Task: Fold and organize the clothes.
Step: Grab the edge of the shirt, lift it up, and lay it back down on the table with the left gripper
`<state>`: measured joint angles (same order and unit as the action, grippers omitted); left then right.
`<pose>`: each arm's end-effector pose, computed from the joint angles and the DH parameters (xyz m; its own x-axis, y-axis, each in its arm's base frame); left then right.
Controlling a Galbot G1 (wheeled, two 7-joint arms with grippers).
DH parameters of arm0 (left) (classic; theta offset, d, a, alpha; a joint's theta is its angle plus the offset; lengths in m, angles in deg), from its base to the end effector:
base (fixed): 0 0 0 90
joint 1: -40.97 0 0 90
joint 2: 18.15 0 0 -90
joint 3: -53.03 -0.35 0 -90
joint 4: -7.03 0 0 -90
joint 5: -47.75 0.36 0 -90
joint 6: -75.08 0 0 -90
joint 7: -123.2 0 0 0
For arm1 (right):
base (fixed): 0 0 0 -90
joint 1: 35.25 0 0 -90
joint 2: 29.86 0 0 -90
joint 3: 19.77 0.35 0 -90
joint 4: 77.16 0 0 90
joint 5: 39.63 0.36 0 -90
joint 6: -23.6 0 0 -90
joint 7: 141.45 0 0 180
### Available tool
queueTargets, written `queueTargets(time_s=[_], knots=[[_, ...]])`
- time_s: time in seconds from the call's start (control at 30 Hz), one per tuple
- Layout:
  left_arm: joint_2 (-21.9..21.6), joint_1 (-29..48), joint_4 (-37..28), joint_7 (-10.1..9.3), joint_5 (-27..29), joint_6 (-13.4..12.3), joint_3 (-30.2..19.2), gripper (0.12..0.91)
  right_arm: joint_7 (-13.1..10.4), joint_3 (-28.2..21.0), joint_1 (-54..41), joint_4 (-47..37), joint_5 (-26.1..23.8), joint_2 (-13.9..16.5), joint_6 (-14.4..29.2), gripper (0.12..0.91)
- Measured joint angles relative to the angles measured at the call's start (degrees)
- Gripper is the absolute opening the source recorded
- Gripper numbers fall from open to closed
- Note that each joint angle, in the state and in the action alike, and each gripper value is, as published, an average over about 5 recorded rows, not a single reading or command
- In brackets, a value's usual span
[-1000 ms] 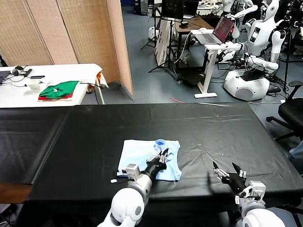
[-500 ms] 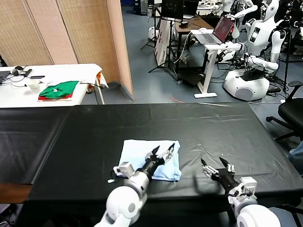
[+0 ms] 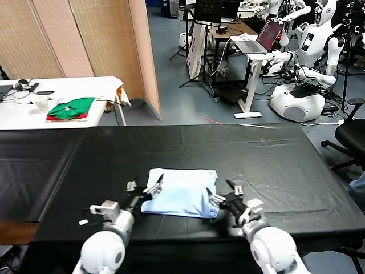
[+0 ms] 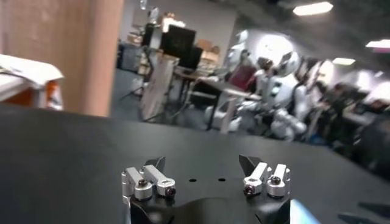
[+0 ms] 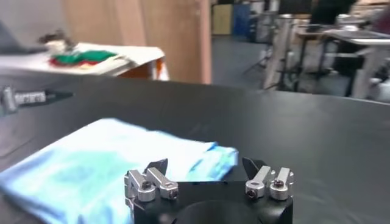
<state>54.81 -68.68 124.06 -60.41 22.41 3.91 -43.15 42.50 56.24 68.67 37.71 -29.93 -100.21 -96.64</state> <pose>0.2369 0.0216 -0.2846 -0.9435 0.2212 0.2468 0.1786 0.9666 -0.1837 0.2562 0.0076 -0.2836 -0.8437 -0.3381 0.4170 -0.3985 0.9149 -0.0644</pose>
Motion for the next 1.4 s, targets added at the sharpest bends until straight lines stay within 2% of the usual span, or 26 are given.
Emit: queueTargets(time_s=[0.1, 0.17, 0.23, 0.4, 0.57, 0.87, 0.97, 1.07, 1.13, 1.3, 1.4], knots=[[-0.3, -0.5, -0.6, 0.44, 0.2, -0.1, 1.6, 0.907, -0.8, -0.2, 0.5, -0.1, -3.4, 0.3, -0.8, 0.907], [-0.3, -0.6, -1.1, 1.10, 0.1, -0.1, 2.4, 0.907, -1.2, 0.3, 1.2, 0.3, -3.4, 0.6, 0.1, 0.907], [-0.1, -0.5, -1.7, 2.25, -0.3, -0.2, 3.1, 0.907, -1.8, 1.0, 1.8, 0.9, -1.5, 0.5, 2.0, 0.907], [1.2, -0.6, -3.9, 5.12, -2.6, -0.8, 4.2, 0.907, -3.5, 3.9, 3.2, 3.0, 7.0, -0.7, 5.3, 0.907], [3.3, -0.5, -6.0, 5.69, -5.5, -1.3, 4.1, 0.907, -3.8, 7.1, 4.7, 5.4, 10.8, -1.0, 5.5, 0.907], [6.3, 0.4, -9.1, 6.49, -7.5, -1.8, 3.5, 0.907, -3.6, 9.1, 6.0, 7.6, 11.4, -1.6, 5.8, 0.907], [6.9, 0.6, -9.8, 6.45, -8.9, -1.7, 3.4, 0.883, -3.6, 9.3, 6.2, 7.7, 11.5, -1.8, 5.8, 0.907], [7.6, 0.9, -10.4, 6.28, -10.3, -1.4, 3.4, 0.794, -3.6, 9.4, 6.4, 7.8, 11.5, -2.0, 5.9, 0.907], [7.8, 1.0, -10.7, 6.11, -11.5, -1.2, 3.4, 0.693, -3.6, 9.5, 6.5, 7.9, 11.4, -2.1, 6.0, 0.907], [8.1, 1.4, -10.7, 5.12, -16.4, 0.3, 3.6, 0.380, -3.5, 9.5, 6.9, 7.7, 11.0, -2.7, 6.3, 0.907], [7.8, 1.3, -10.1, 4.77, -18.0, 1.0, 4.0, 0.221, -3.5, 9.5, 7.1, 7.4, 10.5, -3.0, 6.4, 0.907]])
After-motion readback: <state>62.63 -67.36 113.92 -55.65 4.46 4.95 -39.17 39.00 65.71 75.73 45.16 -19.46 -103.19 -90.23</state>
